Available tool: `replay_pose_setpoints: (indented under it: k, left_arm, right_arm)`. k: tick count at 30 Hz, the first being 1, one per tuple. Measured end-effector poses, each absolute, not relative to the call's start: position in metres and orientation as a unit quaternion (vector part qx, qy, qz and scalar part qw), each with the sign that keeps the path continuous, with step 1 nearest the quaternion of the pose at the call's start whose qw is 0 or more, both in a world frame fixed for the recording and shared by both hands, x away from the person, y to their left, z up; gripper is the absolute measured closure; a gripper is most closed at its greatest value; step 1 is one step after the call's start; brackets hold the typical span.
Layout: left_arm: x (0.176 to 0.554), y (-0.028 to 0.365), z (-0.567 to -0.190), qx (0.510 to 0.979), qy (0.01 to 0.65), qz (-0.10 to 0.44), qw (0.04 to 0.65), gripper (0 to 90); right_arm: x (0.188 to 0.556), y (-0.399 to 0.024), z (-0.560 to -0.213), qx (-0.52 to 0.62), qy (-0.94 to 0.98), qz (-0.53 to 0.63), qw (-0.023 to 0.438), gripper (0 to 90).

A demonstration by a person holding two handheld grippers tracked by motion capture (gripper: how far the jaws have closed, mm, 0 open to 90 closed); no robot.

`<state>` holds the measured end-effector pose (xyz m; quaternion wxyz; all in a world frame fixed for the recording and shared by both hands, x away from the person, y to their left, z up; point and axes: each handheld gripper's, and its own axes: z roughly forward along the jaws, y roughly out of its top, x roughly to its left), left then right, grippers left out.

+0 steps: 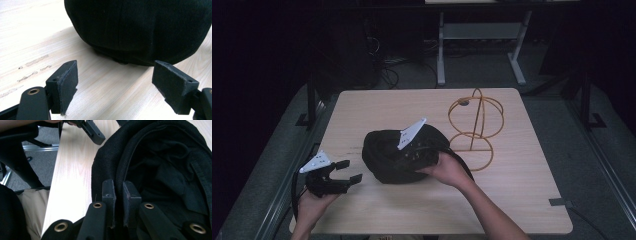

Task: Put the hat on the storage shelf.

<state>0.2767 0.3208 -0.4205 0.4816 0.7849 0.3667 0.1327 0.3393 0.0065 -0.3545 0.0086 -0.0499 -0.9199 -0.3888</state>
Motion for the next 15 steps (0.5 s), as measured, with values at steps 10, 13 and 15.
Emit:
replay_pose_setpoints:
  k: [10,13,15]
  left_arm:
    - [0.275,0.301,-0.405,0.789,0.334,0.129,0.499,19.7]
    - [0.275,0.295,-0.399,0.788,0.322,0.125,0.509,19.2]
    - [0.274,0.291,-0.394,0.785,0.313,0.124,0.520,18.9]
  right_arm:
    - [0.338,-0.009,-0.337,-0.063,-0.907,-0.417,-0.002,81.8]
    - [0.339,-0.014,-0.333,-0.071,-0.903,-0.424,-0.003,81.8]
    - [0.340,-0.016,-0.329,-0.075,-0.901,-0.428,-0.004,81.8]
